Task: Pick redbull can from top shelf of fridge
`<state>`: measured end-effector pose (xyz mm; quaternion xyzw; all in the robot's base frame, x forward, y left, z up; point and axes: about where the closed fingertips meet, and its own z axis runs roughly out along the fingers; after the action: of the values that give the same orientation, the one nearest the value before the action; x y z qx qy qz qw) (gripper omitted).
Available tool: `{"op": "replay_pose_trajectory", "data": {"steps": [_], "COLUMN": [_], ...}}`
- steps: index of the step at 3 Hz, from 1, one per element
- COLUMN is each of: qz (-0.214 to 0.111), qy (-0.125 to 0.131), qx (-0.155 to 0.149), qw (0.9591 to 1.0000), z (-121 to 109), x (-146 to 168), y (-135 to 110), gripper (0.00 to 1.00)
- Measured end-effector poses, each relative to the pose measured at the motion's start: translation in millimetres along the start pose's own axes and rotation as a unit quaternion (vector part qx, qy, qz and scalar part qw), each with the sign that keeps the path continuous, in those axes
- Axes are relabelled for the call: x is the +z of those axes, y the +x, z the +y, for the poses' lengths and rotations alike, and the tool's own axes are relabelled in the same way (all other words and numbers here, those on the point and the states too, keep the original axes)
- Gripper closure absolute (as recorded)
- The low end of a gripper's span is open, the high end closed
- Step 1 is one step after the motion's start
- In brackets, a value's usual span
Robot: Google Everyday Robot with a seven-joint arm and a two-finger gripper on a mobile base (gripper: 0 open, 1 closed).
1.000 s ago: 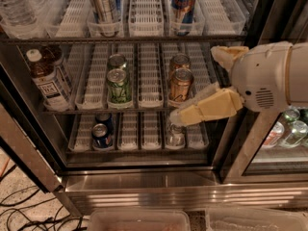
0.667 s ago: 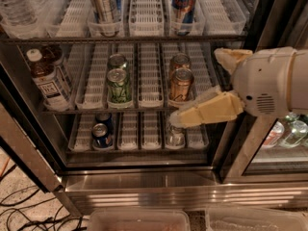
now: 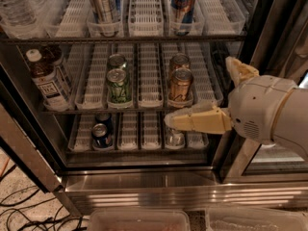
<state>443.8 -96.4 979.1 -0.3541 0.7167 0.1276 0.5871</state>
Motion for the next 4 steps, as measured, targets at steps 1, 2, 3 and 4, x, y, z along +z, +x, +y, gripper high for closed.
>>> {"op": "replay_pose_trajectory", "data": {"steps": [1,2,3,4], "qz": [-0.049,-0.054,-0.076,-0.106], "qy": [0.023,0.023,0.019,0.032], "qx": [-0.007,-0.029,-0.009,0.021], "qw": [0.9985,0.9978,0.9969,0.9936], "z": [-13.4,-10.6,-11.8,-17.4], "x": [1.0,1.8,-2.9,-9.0], "y": [-14.9,-19.7,-17.7,-16.3], "gripper": [0.00,0.00,0.00,0.00]}}
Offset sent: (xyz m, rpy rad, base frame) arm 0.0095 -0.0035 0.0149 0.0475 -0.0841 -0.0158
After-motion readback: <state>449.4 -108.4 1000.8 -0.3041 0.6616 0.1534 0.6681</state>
